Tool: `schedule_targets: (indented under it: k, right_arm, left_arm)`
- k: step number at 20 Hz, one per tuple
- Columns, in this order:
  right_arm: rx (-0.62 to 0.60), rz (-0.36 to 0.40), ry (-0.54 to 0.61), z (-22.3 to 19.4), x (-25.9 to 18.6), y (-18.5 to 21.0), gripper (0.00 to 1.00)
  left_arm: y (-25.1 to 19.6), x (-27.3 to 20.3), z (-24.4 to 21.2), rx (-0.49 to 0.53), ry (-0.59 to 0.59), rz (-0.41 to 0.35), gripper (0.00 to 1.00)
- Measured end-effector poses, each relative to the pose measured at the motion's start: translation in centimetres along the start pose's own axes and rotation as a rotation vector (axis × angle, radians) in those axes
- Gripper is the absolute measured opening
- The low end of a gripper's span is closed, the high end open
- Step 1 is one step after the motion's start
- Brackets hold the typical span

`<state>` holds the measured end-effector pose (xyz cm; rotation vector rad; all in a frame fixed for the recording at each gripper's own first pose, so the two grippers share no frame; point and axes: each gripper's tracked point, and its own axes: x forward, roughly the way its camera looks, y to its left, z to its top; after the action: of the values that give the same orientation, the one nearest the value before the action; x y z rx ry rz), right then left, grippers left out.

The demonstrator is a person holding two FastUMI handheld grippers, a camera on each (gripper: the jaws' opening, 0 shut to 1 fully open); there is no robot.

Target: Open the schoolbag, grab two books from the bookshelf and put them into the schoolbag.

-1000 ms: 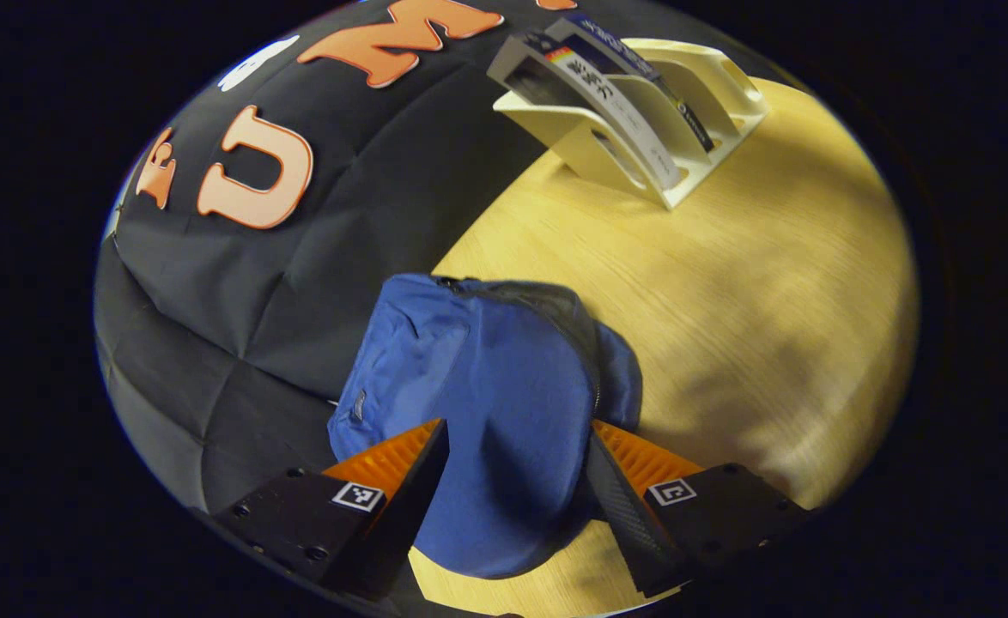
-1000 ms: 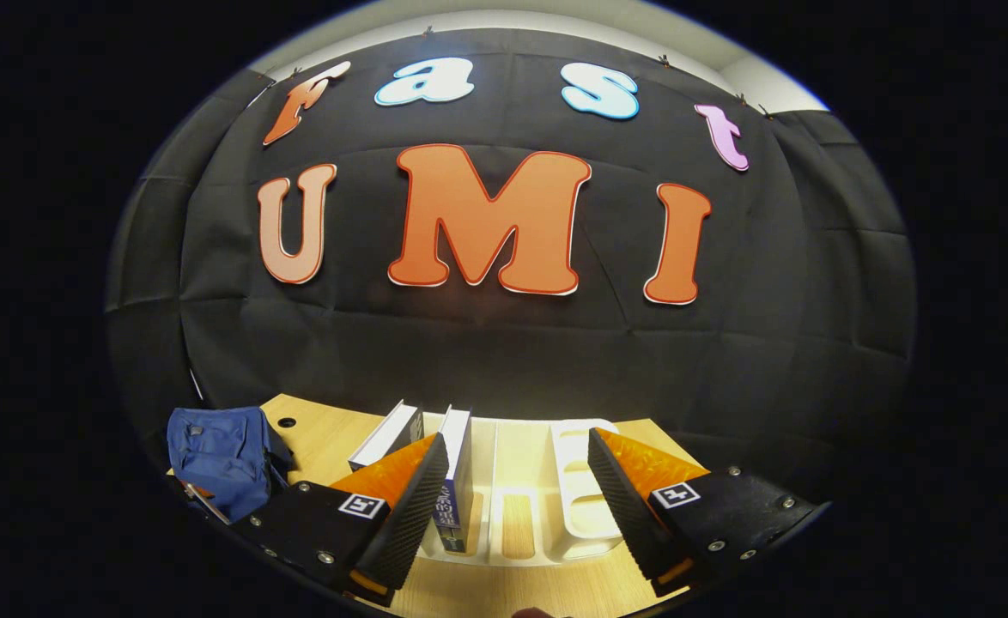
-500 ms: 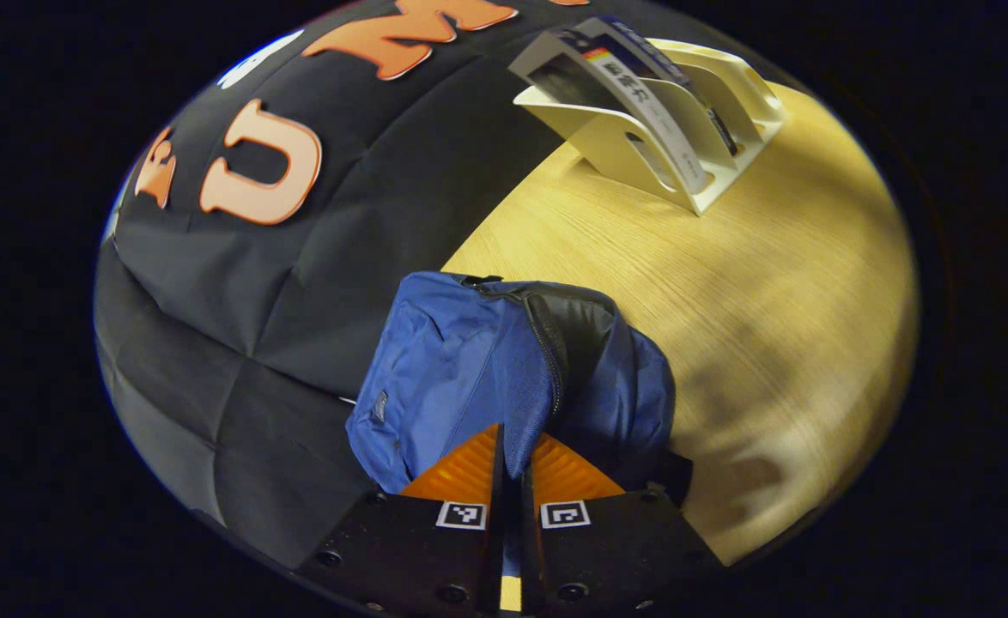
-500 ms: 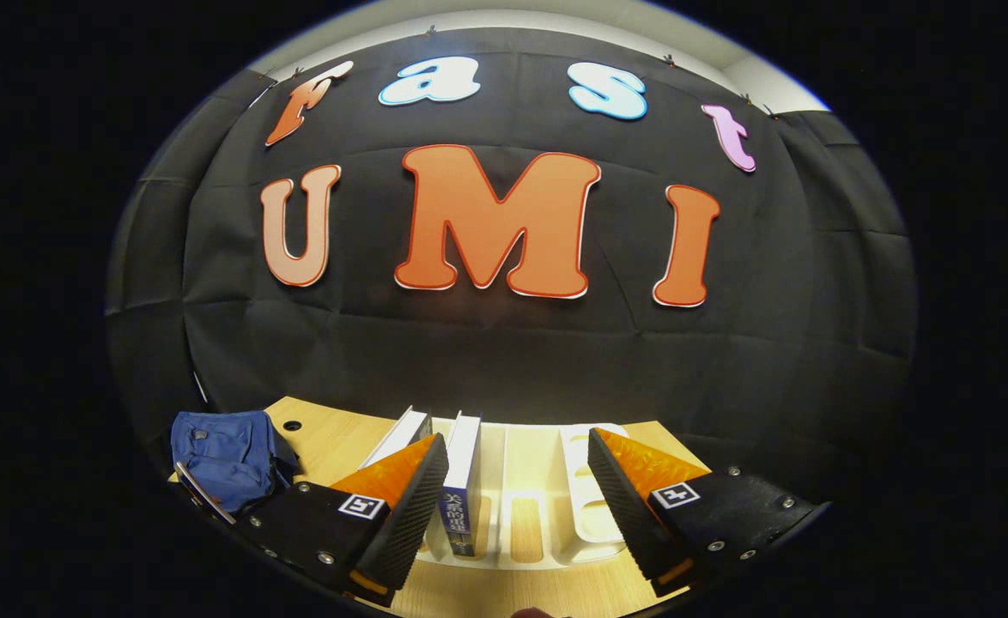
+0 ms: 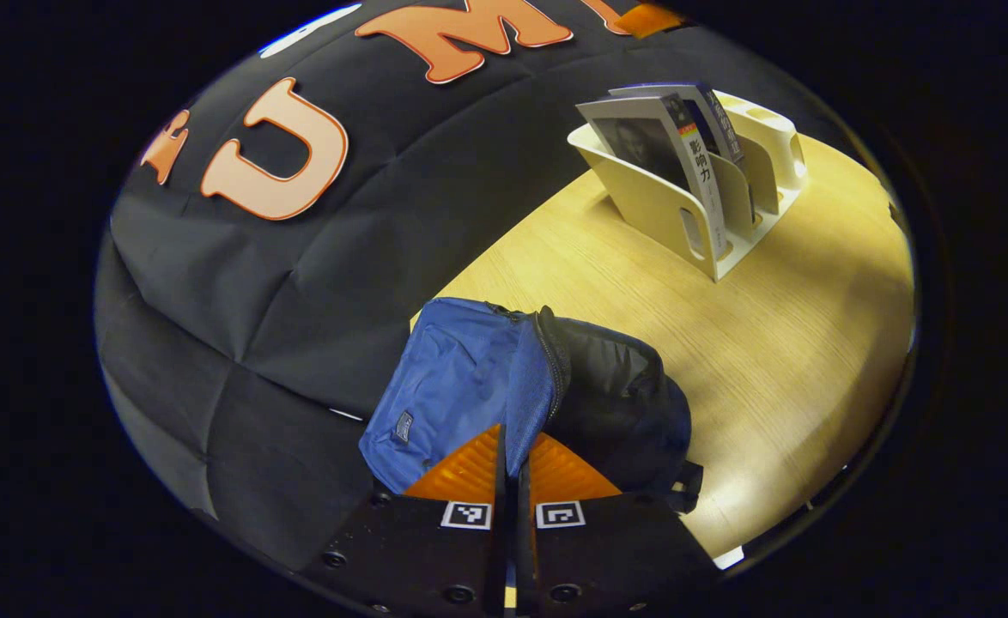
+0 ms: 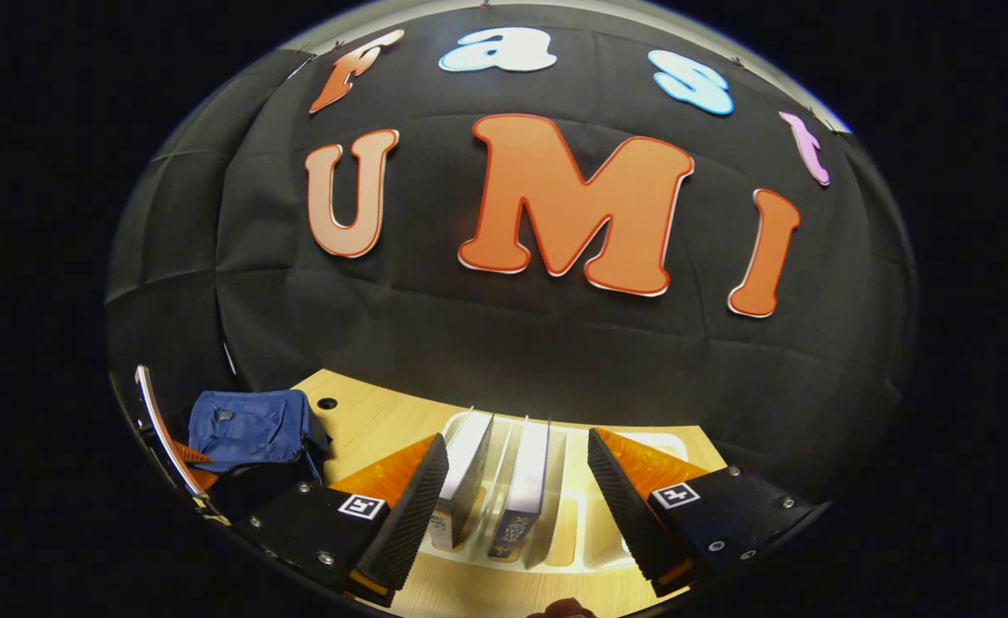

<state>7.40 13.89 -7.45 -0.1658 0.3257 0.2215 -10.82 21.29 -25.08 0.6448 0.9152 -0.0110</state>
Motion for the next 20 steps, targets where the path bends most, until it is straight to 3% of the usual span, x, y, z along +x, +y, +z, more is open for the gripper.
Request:
schedule_targets:
  k: [7, 15, 20]
  right_arm:
    - [0.003, 0.062, 0.249, -1.8, 3.9, 3.3, 0.97]
    - [-0.003, 0.055, 0.533, -4.7, 7.5, 5.1, 0.98]
    - [0.097, 0.088, 0.709, -6.1, 9.4, 6.1, 0.95]
  left_arm:
    - [5.4, -1.1, 2.6, -0.081, -0.030, -0.107, 0.05]
    - [7.9, -0.5, 4.0, 0.003, -0.004, -0.209, 0.05]
    - [8.1, 0.5, 3.9, 0.003, -0.015, -0.249, 0.05]
